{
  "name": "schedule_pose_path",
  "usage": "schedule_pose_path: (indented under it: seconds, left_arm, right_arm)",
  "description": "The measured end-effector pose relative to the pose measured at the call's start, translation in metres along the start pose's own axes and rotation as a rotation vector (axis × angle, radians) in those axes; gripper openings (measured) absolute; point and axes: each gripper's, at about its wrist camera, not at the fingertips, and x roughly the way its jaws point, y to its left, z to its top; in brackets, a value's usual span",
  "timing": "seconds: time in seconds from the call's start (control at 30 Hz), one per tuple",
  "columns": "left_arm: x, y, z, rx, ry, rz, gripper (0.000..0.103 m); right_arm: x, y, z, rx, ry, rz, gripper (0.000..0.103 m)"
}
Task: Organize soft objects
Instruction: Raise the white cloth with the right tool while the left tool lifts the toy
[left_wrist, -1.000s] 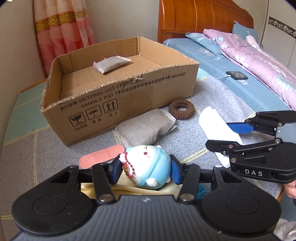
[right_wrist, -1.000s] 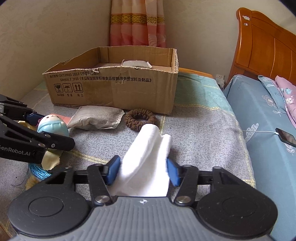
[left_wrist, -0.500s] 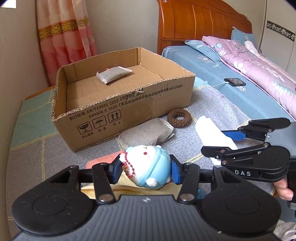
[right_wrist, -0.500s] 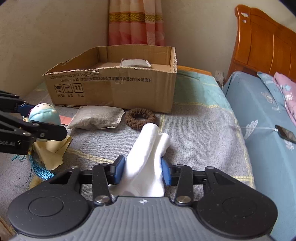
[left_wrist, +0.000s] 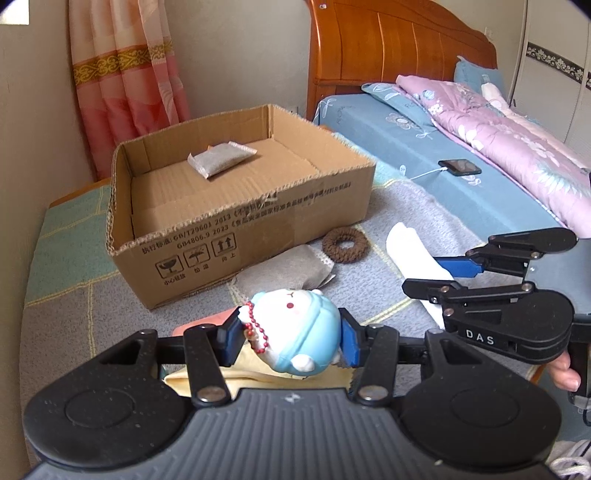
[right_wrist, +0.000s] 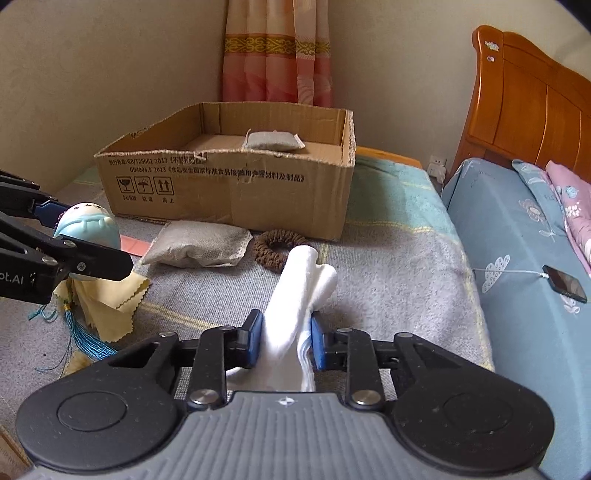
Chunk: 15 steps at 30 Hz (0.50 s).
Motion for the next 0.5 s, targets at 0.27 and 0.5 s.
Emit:
schedule_pose_path:
  seconds: [0.27, 0.5]
  left_arm:
    - [-0.02, 0.0, 0.019, 0.025, -0.049, 0.031, 0.05]
    - [-0.019, 0.017, 0.056, 0.034, -0.106, 0.093, 0.05]
  right_arm:
    - [-0.022, -0.006, 0.014, -0.04, -0.034, 0.025, 0.032]
    - [-0.037, -0.015, 0.04, -0.059, -0.085, 0.048, 0.032]
